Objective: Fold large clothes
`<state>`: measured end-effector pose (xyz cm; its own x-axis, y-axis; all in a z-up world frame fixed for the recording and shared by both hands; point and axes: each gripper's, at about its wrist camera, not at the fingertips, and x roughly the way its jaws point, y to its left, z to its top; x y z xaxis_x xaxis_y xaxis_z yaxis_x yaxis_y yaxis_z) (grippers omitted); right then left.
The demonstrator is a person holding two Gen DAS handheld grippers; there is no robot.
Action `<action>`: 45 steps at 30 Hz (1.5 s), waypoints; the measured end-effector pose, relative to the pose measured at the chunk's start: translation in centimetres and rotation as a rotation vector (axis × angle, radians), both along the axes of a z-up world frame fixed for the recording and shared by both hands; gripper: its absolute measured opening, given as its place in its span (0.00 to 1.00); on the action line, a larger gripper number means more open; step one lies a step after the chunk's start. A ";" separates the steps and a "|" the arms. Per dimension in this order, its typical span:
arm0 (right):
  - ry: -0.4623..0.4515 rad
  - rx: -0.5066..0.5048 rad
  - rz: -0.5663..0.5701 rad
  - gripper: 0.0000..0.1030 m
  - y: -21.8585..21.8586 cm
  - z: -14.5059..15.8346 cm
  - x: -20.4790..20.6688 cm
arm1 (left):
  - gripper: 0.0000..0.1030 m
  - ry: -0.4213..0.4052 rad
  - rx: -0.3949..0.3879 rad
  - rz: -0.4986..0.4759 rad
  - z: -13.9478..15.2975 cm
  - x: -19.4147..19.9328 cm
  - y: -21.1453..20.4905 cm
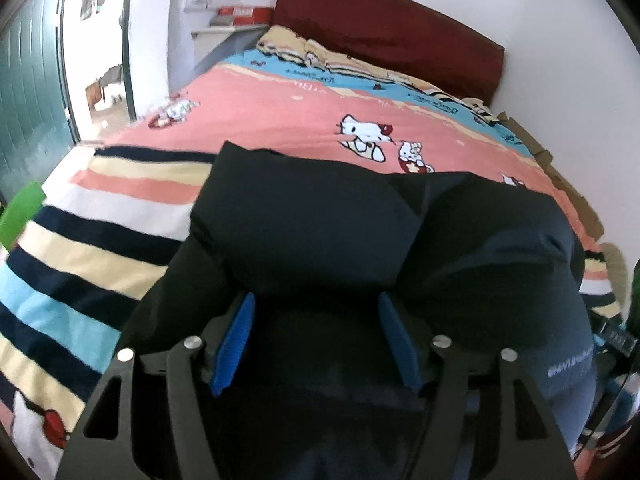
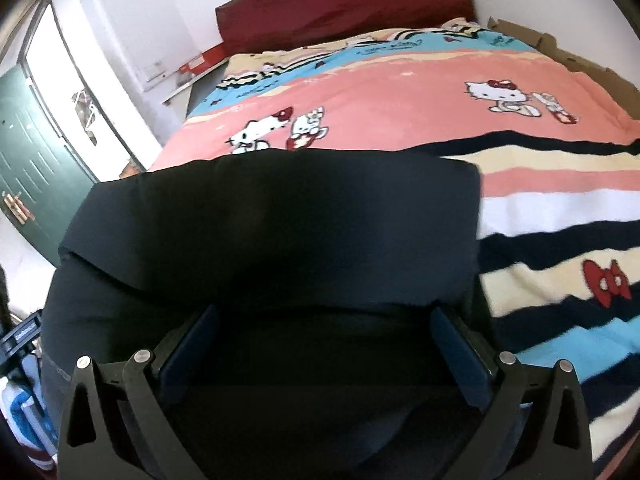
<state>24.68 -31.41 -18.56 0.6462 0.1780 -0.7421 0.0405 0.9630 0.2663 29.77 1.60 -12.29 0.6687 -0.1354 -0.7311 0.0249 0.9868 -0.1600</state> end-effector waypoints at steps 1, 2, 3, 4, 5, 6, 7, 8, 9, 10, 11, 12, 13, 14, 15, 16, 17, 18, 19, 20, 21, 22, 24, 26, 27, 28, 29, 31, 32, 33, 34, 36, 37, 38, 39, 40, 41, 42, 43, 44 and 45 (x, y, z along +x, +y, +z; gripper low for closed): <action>-0.002 -0.024 -0.001 0.99 0.1 0.2 -0.2 | 0.61 -0.010 0.009 0.003 0.1 -0.6 -0.1; -0.006 -0.046 0.000 0.99 0.2 0.5 -0.5 | 0.61 -0.017 0.007 0.006 0.2 -1.1 -0.1; -0.014 -0.065 0.002 0.99 0.4 0.9 -1.0 | 0.61 -0.023 0.003 0.010 0.3 -1.5 -0.1; -0.022 -0.074 0.005 0.99 0.6 1.3 -1.4 | 0.61 -0.029 -0.002 0.013 0.4 -2.0 0.0; -0.032 -0.078 0.011 0.99 0.8 1.7 -1.9 | 0.61 -0.034 -0.004 0.017 0.5 -2.4 0.1; -0.041 -0.078 0.020 0.99 1.0 2.0 -2.3 | 0.61 -0.037 -0.005 0.019 0.6 -2.6 0.1; -0.054 -0.079 0.032 0.99 1.4 2.3 -3.0 | 0.61 -0.043 -0.002 0.021 0.6 -3.0 0.1; -0.068 -0.078 0.048 0.99 1.8 2.7 -3.6 | 0.61 -0.047 0.000 0.020 0.6 -3.4 0.1; -0.079 -0.075 0.064 0.99 2.2 2.9 -4.3 | 0.61 -0.048 0.003 0.020 0.6 -3.6 0.2; -0.084 -0.072 0.072 0.99 2.4 3.0 -4.6 | 0.61 -0.048 0.007 0.021 0.6 -3.8 0.2; -0.090 -0.068 0.079 0.99 2.6 3.0 -5.1 | 0.61 -0.050 0.012 0.022 0.4 -4.0 0.3; -0.090 -0.066 0.081 0.99 2.7 2.8 -5.5 | 0.61 -0.050 0.014 0.023 0.4 -4.2 0.4; -0.088 -0.063 0.081 0.99 2.7 2.5 -5.7 | 0.61 -0.048 0.014 0.025 0.3 -4.3 0.5; -0.082 -0.059 0.080 0.99 2.5 2.2 -5.8 | 0.61 -0.045 0.012 0.027 0.0 -4.4 0.6; -0.071 -0.050 0.073 0.99 2.2 1.7 -5.8 | 0.61 -0.045 0.012 0.029 0.0 -4.4 0.6; -0.066 -0.044 0.067 0.99 2.0 1.4 -5.9 | 0.61 -0.045 0.015 0.031 0.0 -4.5 0.6; -0.062 -0.036 0.058 0.99 1.6 1.1 -5.9 | 0.61 -0.049 0.022 0.033 0.0 -4.7 0.7; -0.059 -0.029 0.047 0.99 1.3 0.8 -6.0 | 0.61 -0.050 0.025 0.034 0.0 -4.8 0.6; -0.057 -0.028 0.042 0.99 1.0 0.6 -6.1 | 0.61 -0.051 0.028 0.035 0.0 -5.0 0.6; -0.056 -0.030 0.037 0.99 0.8 0.5 -6.3 | 0.61 -0.053 0.029 0.038 0.1 -5.2 0.6; -0.055 -0.033 0.033 0.99 0.7 0.5 -6.5 | 0.61 -0.054 0.029 0.040 0.2 -5.5 0.6; -0.054 -0.037 0.028 0.99 0.6 0.6 -6.7 | 0.61 -0.056 0.032 0.041 0.2 -5.7 0.5; -0.053 -0.051 0.018 0.99 0.5 0.7 -7.3 | 0.61 -0.061 0.035 0.041 0.4 -6.3 0.5; -0.055 -0.064 0.009 0.99 0.6 0.9 -8.0 | 0.61 -0.068 0.037 0.041 0.7 -7.1 0.4; -0.058 -0.072 0.006 0.99 0.5 1.1 -8.4 | 0.61 -0.071 0.037 0.041 0.9 -7.4 0.4; -0.059 -0.079 0.004 0.99 0.6 1.2 -8.7 | 0.61 -0.077 0.039 0.041 1.1 -7.9 0.3; -0.063 -0.092 0.001 0.99 0.7 1.5 -9.3 | 0.61 -0.081 0.041 0.040 1.3 -8.4 0.3; -0.067 -0.108 0.002 0.99 0.9 1.8 -10.2 | 0.61 -0.088 0.042 0.038 1.6 -9.4 0.2; -0.069 -0.117 0.003 0.99 1.1 2.0 -10.8 | 0.61 -0.089 0.042 0.035 1.7 -9.9 0.1; -0.070 -0.123 0.006 0.99 1.3 2.1 -11.3 | 0.61 -0.089 0.043 0.033 1.8 -10.3 0.1; -0.068 -0.129 0.009 0.99 1.5 2.1 -12.0 | 0.61 -0.088 0.045 0.029 1.8 -10.8 0.0; -0.061 -0.139 0.017 0.99 1.8 2.1 -13.1 | 0.61 -0.083 0.046 0.025 1.8 -11.7 -0.1; -0.057 -0.147 0.021 0.99 2.0 2.1 -13.6 | 0.61 -0.081 0.047 0.022 1.9 -12.2 -0.2; -0.053 -0.152 0.024 0.99 2.1 2.0 -14.3 | 0.61 -0.079 0.049 0.021 1.9 -12.6 -0.2; -0.050 -0.153 0.025 0.99 2.2 1.9 -14.7 | 0.61 -0.079 0.051 0.020 1.9 -13.1 -0.3; -0.046 -0.151 0.025 0.99 2.2 1.8 -15.2 | 0.61 -0.078 0.053 0.018 2.0 -13.6 -0.3; -0.044 -0.148 0.023 0.99 2.2 1.8 -15.7 | 0.61 -0.076 0.056 0.017 2.1 -14.0 -0.5; -0.044 -0.146 0.021 0.99 2.3 1.9 -16.1 | 0.61 -0.076 0.057 0.017 2.1 -14.4 -0.5; -0.044 -0.145 0.019 0.99 2.3 1.9 -16.6 | 0.61 -0.076 0.058 0.017 2.2 -15.0 -0.5; -0.045 -0.144 0.015 0.99 2.3 2.0 -17.1 | 0.61 -0.077 0.060 0.017 2.3 -15.4 -0.5; -0.047 -0.142 0.012 0.99 2.3 2.2 -17.6 | 0.61 -0.078 0.061 0.017 2.4 -15.9 -0.5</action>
<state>7.10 -29.07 -16.39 0.6793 0.0813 -0.7293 0.0192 0.9915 0.1284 13.88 1.08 -9.92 0.7260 -0.0804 -0.6830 0.0178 0.9950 -0.0982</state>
